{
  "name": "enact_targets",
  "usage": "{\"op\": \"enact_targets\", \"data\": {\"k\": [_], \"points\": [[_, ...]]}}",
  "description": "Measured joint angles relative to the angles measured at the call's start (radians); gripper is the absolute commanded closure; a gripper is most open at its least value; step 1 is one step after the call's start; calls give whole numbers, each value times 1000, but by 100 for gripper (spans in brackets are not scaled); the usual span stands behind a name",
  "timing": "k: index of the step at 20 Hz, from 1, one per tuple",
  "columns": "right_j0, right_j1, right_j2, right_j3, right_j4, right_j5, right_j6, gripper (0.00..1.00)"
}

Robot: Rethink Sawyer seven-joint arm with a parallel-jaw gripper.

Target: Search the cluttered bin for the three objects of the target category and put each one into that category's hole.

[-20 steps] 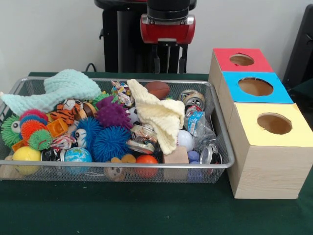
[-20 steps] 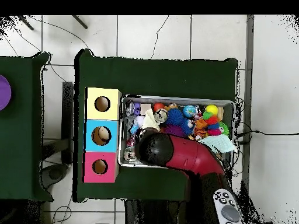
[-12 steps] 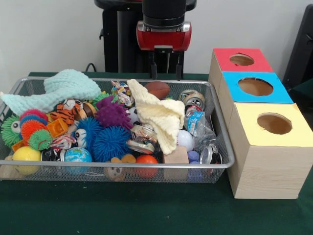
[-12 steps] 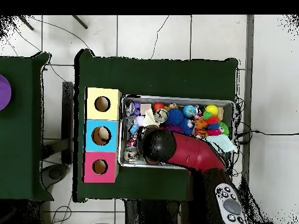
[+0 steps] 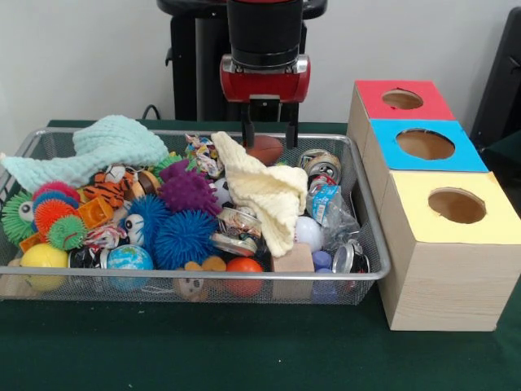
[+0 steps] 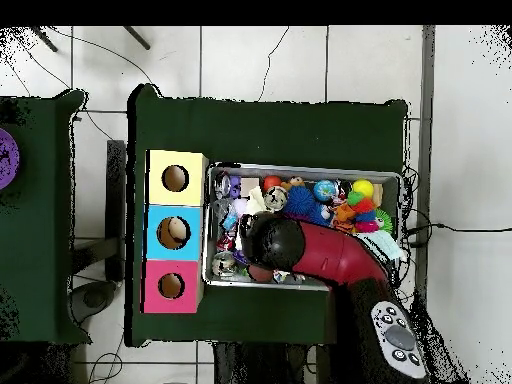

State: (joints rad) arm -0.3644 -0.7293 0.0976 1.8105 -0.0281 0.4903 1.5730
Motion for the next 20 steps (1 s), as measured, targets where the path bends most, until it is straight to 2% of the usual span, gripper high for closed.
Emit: {"op": "enact_targets", "data": {"k": [11,20], "points": [[-55,54,28,-18,-38,0,0,0],[-100,107,49,-78,-87,0,0,0]]}}
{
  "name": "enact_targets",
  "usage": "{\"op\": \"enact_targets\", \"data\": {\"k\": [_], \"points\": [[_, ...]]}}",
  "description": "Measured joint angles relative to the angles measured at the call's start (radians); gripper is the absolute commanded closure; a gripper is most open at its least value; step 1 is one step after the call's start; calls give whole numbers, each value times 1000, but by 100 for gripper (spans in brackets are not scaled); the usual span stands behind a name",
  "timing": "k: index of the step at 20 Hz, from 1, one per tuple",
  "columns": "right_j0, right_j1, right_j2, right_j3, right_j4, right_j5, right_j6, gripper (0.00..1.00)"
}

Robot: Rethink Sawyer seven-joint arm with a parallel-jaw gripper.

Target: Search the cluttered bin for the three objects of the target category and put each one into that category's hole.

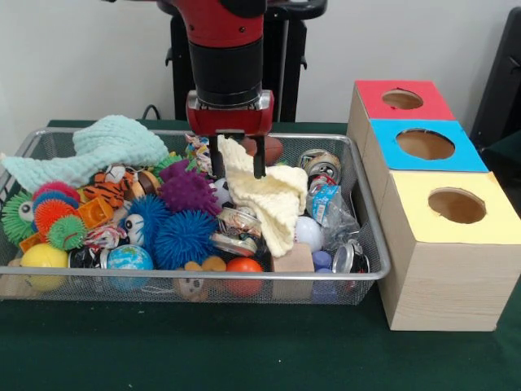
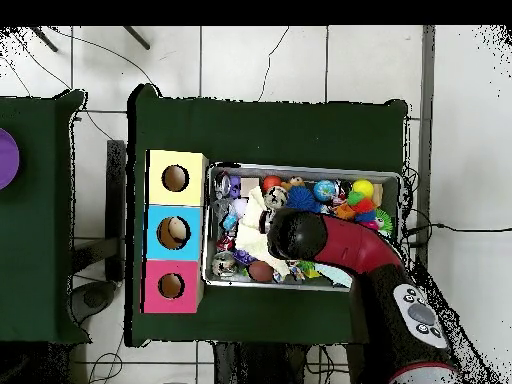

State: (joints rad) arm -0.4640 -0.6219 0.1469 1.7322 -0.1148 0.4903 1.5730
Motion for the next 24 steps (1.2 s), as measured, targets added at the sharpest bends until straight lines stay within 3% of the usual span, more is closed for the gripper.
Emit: {"op": "enact_targets", "data": {"k": [24], "points": [[-31,101,22,-157,-88,0,0,0]]}}
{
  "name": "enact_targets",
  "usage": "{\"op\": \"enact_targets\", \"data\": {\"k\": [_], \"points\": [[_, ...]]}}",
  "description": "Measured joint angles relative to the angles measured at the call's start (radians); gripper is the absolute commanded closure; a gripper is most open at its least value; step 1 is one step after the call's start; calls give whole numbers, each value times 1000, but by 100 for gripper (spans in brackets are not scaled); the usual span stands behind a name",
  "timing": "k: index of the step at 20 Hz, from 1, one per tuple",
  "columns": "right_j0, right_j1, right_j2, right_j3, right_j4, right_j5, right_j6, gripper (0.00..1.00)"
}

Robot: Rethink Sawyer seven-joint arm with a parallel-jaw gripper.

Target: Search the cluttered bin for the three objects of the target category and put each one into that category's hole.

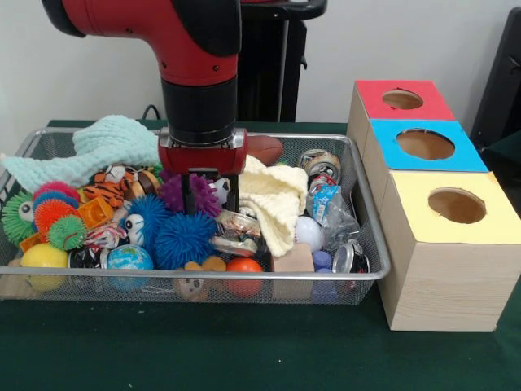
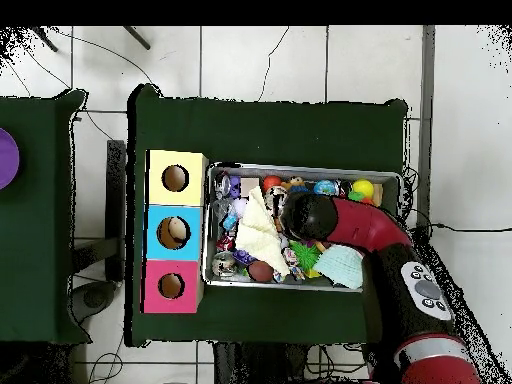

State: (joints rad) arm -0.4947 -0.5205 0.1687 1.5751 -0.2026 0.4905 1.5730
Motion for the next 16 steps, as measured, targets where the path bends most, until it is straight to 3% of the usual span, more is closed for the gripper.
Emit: {"op": "enact_targets", "data": {"k": [16], "points": [[-8,78,0,-89,-20,0,0,0]]}}
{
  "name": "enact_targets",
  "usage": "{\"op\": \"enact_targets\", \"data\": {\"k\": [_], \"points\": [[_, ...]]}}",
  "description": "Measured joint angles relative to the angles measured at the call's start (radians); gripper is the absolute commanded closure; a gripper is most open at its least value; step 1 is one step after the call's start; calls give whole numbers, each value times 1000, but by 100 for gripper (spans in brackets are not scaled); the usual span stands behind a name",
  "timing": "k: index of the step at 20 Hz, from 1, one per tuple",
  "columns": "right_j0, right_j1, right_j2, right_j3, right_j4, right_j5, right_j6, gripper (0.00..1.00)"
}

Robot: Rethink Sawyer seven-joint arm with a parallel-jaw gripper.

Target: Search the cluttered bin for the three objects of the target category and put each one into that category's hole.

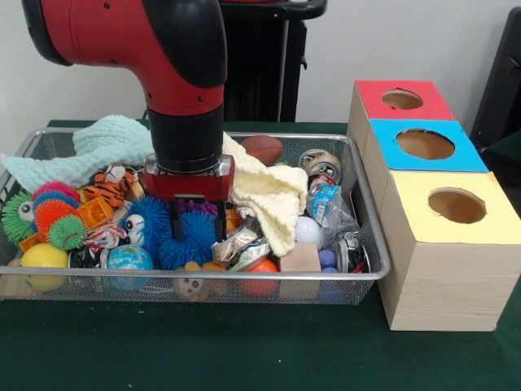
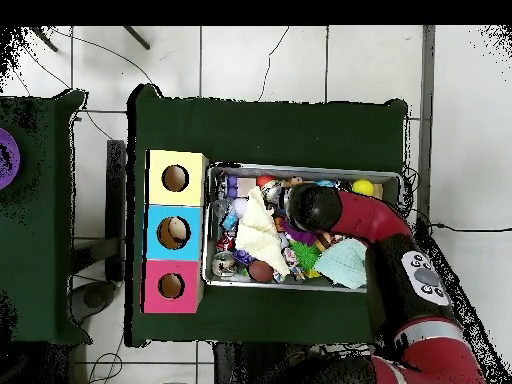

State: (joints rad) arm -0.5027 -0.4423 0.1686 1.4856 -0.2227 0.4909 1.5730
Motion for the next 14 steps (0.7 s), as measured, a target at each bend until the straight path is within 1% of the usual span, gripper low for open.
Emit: {"op": "enact_targets", "data": {"k": [6,14], "points": [[0,18,0,-23,-33,0,0,0],[2,26,0,-39,-47,0,0,0]]}}
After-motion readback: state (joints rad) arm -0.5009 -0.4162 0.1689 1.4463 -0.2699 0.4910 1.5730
